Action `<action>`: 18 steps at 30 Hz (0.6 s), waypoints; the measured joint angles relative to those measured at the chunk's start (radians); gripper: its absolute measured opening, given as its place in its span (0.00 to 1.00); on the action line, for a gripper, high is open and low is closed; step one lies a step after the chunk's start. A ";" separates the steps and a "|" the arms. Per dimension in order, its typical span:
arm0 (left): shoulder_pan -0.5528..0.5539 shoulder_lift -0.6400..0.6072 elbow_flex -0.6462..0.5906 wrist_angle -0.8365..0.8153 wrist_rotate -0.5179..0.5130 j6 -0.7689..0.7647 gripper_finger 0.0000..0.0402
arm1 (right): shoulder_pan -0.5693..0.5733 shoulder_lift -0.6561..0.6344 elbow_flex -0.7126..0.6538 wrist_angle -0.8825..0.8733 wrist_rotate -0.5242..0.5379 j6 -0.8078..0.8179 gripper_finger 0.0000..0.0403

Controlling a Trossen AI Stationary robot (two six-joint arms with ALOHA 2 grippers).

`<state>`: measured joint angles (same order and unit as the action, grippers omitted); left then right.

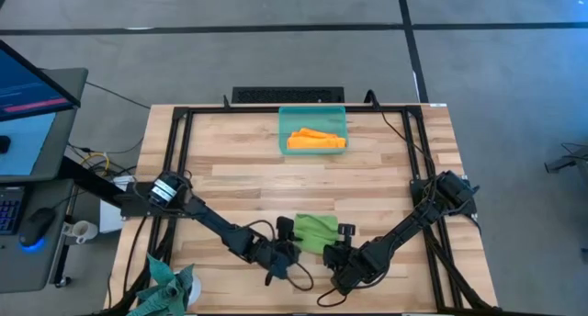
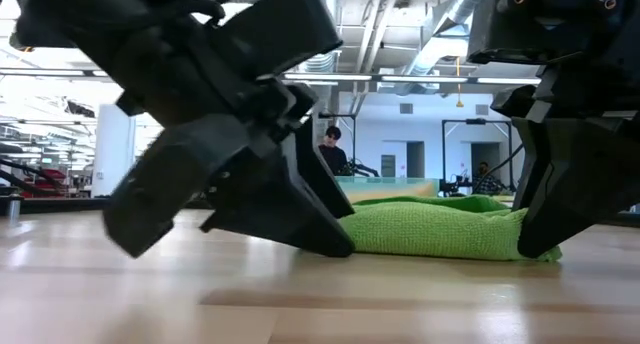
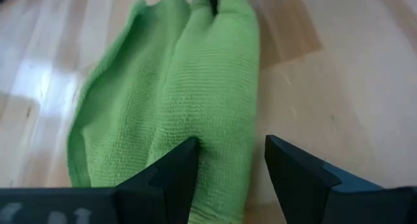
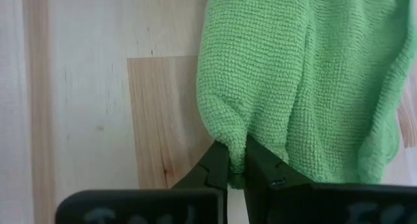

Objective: Roll microfiber towels into tight, uniform cylinder then place into a basket
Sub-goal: Roll the green microfiber towel

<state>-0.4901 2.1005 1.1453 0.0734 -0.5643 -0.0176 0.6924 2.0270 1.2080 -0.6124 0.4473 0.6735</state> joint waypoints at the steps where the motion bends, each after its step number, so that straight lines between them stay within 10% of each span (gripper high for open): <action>1: 0.007 0.009 0.001 0.000 0.005 -0.013 0.44 | 0.000 0.000 0.000 0.000 0.000 0.000 0.09; 7: 0.032 0.031 0.003 -0.017 0.049 -0.115 0.41 | 0.006 0.000 0.000 -0.004 -0.002 -0.008 0.09; 14: 0.024 0.031 0.020 -0.060 0.029 -0.086 0.07 | 0.017 -0.001 0.000 -0.001 -0.001 -0.048 0.08; 18: 0.019 0.030 0.085 -0.170 0.040 -0.093 0.05 | 0.027 -0.006 0.016 -0.021 -0.003 -0.046 0.08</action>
<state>-0.4716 2.1306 1.2305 -0.0963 -0.5244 -0.1107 0.7189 2.0212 1.2236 -0.6332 0.4445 0.6273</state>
